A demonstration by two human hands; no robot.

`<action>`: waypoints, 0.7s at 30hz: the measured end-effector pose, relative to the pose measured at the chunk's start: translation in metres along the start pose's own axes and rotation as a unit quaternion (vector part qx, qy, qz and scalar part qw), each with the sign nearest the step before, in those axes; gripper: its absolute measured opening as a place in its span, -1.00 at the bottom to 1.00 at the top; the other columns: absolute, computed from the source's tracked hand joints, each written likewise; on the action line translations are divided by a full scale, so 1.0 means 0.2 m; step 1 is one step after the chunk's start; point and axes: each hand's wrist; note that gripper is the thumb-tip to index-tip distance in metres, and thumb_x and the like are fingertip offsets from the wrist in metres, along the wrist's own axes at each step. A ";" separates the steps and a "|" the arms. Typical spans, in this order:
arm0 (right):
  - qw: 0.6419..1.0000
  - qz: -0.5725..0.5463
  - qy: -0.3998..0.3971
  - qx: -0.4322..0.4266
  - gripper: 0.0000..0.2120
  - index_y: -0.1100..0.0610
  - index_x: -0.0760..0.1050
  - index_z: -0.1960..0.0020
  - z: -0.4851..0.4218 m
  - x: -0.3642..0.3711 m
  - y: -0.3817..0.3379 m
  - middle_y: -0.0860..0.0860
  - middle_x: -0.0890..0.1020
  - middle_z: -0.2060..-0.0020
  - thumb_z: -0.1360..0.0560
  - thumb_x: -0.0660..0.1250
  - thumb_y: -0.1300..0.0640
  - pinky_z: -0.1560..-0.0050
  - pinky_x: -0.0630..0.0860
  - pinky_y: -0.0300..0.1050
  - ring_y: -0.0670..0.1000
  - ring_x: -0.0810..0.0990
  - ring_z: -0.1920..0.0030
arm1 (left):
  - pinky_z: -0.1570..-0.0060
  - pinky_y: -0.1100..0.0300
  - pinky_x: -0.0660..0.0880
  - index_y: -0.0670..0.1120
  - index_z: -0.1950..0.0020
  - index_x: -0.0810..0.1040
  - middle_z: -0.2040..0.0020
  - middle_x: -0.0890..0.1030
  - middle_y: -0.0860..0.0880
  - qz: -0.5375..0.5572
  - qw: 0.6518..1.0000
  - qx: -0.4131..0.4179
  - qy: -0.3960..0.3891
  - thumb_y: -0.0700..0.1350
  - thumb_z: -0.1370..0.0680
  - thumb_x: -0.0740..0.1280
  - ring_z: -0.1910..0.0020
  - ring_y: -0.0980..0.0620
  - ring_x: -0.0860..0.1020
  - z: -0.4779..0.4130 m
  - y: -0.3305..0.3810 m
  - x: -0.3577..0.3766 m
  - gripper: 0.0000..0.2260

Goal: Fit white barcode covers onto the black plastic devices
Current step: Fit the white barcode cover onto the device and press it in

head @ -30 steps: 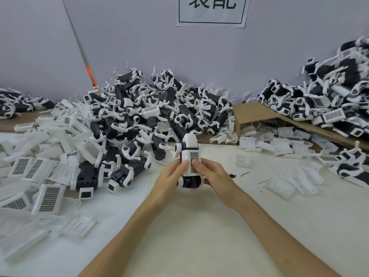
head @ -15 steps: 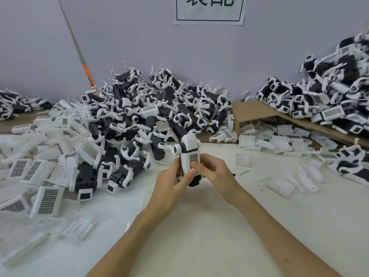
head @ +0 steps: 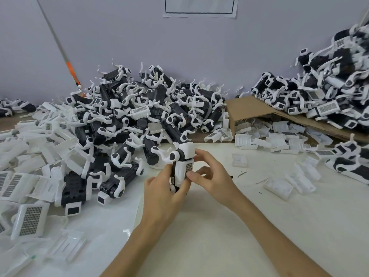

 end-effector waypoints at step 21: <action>0.994 -0.043 -0.086 0.046 -0.65 0.06 0.46 -0.20 0.00 -0.18 -0.09 -0.05 0.53 0.29 -0.48 0.45 0.02 0.42 0.34 -0.16 -0.05 0.43 0.36 | 0.39 0.41 0.37 0.13 0.10 0.57 0.39 0.58 0.04 0.188 0.976 -0.076 -0.077 0.30 -0.31 0.35 0.33 0.17 0.53 -0.03 0.06 -0.08 -0.69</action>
Point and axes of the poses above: each hand's wrist, its own z-axis away from the middle knuckle, its own x-axis out of the palm, y = z × x
